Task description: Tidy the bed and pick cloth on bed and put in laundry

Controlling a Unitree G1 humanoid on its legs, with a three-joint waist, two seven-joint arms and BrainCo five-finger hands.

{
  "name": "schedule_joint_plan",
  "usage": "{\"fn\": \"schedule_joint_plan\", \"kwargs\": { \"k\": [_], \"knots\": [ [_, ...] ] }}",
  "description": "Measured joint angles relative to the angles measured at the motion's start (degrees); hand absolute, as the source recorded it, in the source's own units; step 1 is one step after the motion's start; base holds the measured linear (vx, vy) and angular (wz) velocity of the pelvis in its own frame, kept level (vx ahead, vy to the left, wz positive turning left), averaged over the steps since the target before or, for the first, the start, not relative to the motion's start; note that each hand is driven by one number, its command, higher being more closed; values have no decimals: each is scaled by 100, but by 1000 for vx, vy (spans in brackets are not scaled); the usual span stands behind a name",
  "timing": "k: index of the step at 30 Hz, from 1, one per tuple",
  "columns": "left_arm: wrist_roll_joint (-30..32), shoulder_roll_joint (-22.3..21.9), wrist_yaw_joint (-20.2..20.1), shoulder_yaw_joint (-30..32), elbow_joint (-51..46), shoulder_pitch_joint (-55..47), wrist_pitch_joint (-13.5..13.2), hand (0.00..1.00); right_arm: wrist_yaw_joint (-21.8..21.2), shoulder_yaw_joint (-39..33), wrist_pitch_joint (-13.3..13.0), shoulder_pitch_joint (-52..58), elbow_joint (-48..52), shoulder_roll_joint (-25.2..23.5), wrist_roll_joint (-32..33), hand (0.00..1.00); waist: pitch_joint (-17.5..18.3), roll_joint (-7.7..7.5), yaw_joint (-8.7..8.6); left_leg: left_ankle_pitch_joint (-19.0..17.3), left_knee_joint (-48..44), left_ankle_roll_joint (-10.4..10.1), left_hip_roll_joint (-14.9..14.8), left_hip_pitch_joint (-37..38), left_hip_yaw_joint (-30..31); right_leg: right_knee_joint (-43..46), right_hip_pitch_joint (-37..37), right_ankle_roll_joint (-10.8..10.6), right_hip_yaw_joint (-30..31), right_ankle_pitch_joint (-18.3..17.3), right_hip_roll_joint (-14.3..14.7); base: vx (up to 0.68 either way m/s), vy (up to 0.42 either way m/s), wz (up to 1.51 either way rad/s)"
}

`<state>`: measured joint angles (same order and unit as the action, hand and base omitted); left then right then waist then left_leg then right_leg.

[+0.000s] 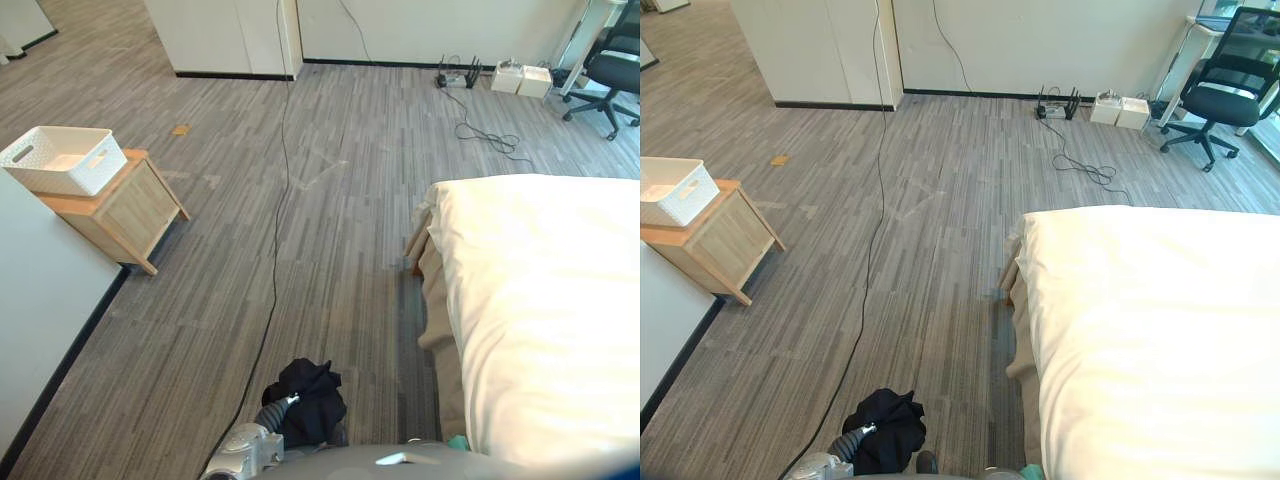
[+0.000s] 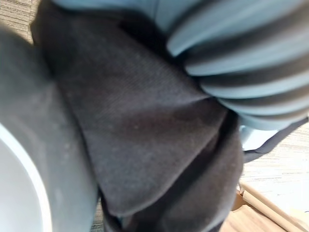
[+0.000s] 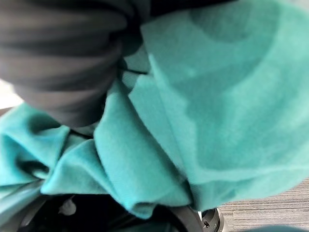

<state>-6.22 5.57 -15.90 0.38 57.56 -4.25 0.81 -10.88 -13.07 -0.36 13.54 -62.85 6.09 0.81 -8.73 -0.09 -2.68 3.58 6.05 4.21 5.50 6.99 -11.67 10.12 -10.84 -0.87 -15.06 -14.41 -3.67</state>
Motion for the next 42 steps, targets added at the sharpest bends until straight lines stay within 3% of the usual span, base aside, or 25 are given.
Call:
{"fn": "schedule_joint_plan", "kwargs": {
  "k": [6, 10, 12, 17, 20, 22, 25, 27, 30, 33, 36, 39, 41, 42],
  "knots": [
    [-52, -7, 8, 20, 2, -4, 1, 100, 1, -8, -1, -1, 0, -1, 9, 100, 2, 3, -4, -14, 0, -20, -16, 4, -43, -22, 0, 29, 33, 19, 10, 0, 0, -3],
    [-456, -5, 249, 28, 69, -47, -51, 100, 104, 11, -27, -5, -81, -38, 330, 100, 10, 14, -13, -17, 0, -26, -62, 19, -70, -191, -89, 83, 65, 100, 77, 2, -11, -4],
    [-674, -14, 411, 25, 146, -61, -184, 100, 216, 53, -126, -7, -142, -62, 565, 100, 17, 27, -13, -18, 0, -27, -75, 38, -70, -237, -128, 90, 62, 113, 97, 14, -62, -1],
    [-1257, -26, 963, -43, 67, -240, -1001, 100, 482, 442, -455, -17, -209, 19, 1269, 100, 41, 72, 40, -41, -7, -56, -92, -30, -36, -398, -153, 91, -29, 114, 125, 18, -42, 2],
    [-1634, -43, 970, -85, -255, -413, -1204, 100, 501, 521, -519, -17, -225, 83, 1467, 100, 40, 79, 75, -131, -319, 43, -81, -234, 26, -411, -122, 48, -154, 151, 89, 46, -10, 21],
    [-1895, -81, 911, -167, -625, -418, -1310, 100, 565, 559, -731, -51, -279, 165, 1542, 100, -18, 186, 251, -624, -1860, 107, -185, -1037, 69, -418, -134, 27, -223, 295, 80, 77, 30, 27],
    [-2032, -199, 740, -255, -1127, -464, -1521, 100, 830, 548, -964, -488, -246, 181, 1768, 100, -119, 361, 389, -700, -3071, 26, -277, -1512, 92, -504, -363, 3, -209, 319, 62, 15, 41, 8],
    [-2160, -322, 694, -395, -1235, -500, -1622, 100, 965, 511, -1125, -741, 265, 192, 1827, 100, -120, 569, 389, -766, -2741, -82, -276, -1383, 136, -511, -332, -18, -139, 305, 94, -130, 44, -7],
    [-2245, -386, 623, -808, -1494, -497, -1758, 100, 1132, 491, -1271, -1107, 1038, 63, 1808, 100, -127, 732, 456, -661, -1521, -21, -228, -890, 98, -522, -205, -27, -19, 278, 154, -176, 39, -8],
    [-2481, -410, 641, -1200, -1634, -644, -1871, 100, 1157, 689, -1400, -1213, 1345, -178, 1801, 100, -106, 706, 605, -341, -864, -90, -163, -574, 36, -690, -275, 13, 40, 344, 160, -122, 17, -7],
    [-2521, -422, 752, -1457, -1633, -692, -1871, 100, 1165, 928, -1483, -1237, 1342, -293, 1770, 100, -96, 683, 637, -314, -781, -89, -151, -592, -4, -644, -185, 4, 47, 332, 144, -20, 16, -3],
    [-2520, -380, 843, -1600, -1634, -767, -1861, 100, 1224, 1161, -1481, -1229, 1346, -378, 1576, 100, 46, 552, 670, -358, -606, -23, -47, -571, -72, -234, 87, -106, 143, 77, -1, 66, 28, -14],
    [-2524, -323, 878, -1627, -1644, -816, -1770, 100, 1295, 1176, -1464, -1188, 1396, -468, 1574, 100, 219, 372, 693, -492, -597, 169, 96, -534, -96, 280, 278, -367, 214, -283, -202, 163, 19, -5],
    [-2518, -296, 879, -1624, -1653, -824, -1746, 100, 1323, 1174, -1454, -1154, 1449, -482, 1574, 100, 286, 362, 697, -547, -600, 242, 117, -510, -100, 512, 334, -460, 228, -348, -245, 206, 6, -11]
  ]
}}
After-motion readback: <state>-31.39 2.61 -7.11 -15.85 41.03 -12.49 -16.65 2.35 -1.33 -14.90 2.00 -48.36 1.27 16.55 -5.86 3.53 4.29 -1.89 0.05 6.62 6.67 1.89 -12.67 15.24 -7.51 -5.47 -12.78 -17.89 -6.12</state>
